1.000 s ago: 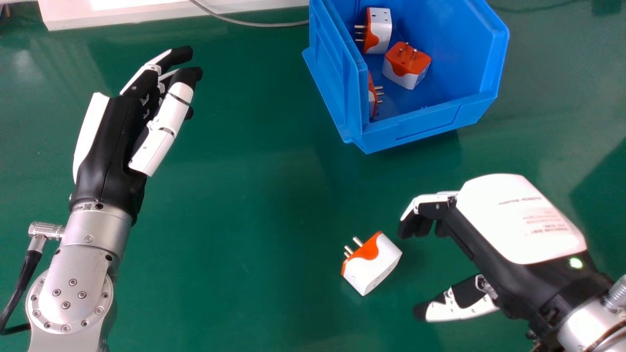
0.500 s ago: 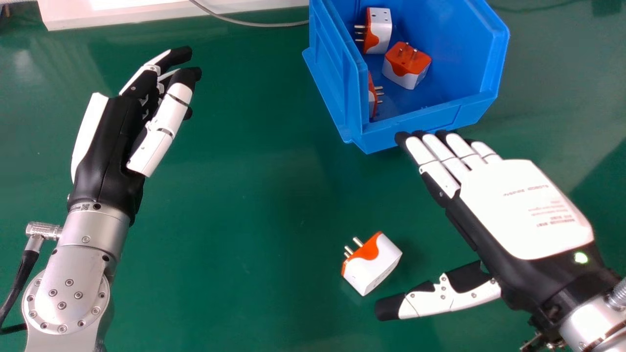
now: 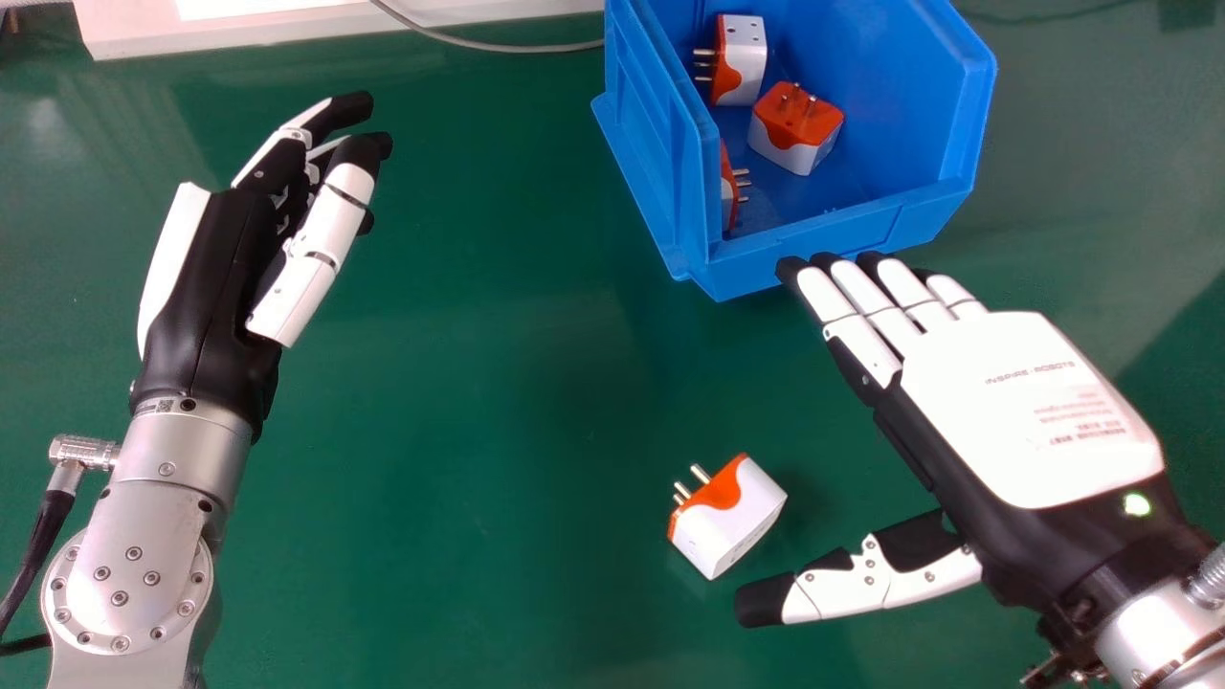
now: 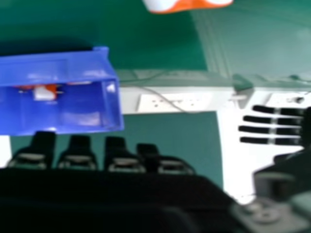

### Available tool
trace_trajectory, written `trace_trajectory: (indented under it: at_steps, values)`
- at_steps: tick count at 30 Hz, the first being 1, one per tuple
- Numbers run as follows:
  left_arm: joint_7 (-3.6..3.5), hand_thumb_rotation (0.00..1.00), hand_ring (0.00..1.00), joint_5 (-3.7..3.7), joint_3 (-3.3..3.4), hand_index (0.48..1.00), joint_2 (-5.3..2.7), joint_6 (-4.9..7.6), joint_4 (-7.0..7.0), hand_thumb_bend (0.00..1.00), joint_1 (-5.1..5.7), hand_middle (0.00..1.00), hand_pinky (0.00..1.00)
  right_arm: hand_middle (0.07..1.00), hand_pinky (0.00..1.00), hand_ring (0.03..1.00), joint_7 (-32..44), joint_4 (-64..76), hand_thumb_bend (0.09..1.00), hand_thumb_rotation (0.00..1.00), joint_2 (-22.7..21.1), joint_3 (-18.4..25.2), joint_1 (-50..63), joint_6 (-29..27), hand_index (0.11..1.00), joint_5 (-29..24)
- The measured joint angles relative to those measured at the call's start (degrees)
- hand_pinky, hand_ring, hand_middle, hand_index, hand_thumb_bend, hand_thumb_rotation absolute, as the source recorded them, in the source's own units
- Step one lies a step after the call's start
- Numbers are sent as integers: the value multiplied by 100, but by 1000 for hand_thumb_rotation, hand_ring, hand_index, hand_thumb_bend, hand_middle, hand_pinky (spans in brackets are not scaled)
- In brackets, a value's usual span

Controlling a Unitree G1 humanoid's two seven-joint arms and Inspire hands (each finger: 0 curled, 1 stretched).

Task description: Pick all objects and put in blue box

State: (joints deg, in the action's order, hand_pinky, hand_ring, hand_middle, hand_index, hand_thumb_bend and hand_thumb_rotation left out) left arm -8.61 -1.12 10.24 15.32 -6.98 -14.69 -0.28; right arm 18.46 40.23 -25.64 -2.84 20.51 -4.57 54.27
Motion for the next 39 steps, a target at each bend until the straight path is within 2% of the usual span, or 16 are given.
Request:
trace_trajectory:
  at_steps: [6,12,17,21,26,32,39]
  values:
    - [-2,806,847,1,16,856,29,-3,-1,409,0,831,785,1000,1000,1000,90,-162,999,867,-69,-43,-76,-77,1000,0]
    - [-4,806,848,1,18,855,33,-20,-22,401,2,830,788,1000,1000,1000,341,-589,980,844,-471,-180,-449,-394,1000,-7]
    - [-4,805,847,0,19,854,35,-78,-71,398,19,830,785,1000,1000,1000,760,-975,971,832,-869,-381,-1061,-661,1000,-19]
    - [5,805,846,-3,18,853,35,-127,-178,400,37,829,783,1000,1000,1000,955,-1287,961,820,-1068,-528,-1461,-857,1000,-15]
    - [7,805,845,-9,4,852,34,-137,-202,402,42,829,781,1000,1000,1000,1053,-1585,936,816,-1158,-757,-1888,-1000,1000,19]
    - [15,805,841,-31,-32,851,25,-245,-239,401,46,829,778,1000,1000,1000,1050,-1983,913,810,-1170,-1050,-2348,-1173,1000,154]
    - [36,805,841,-37,-41,850,20,-277,-278,405,47,830,780,1000,1000,1000,529,-2715,883,797,-1153,-1309,-2745,-1521,1000,222]
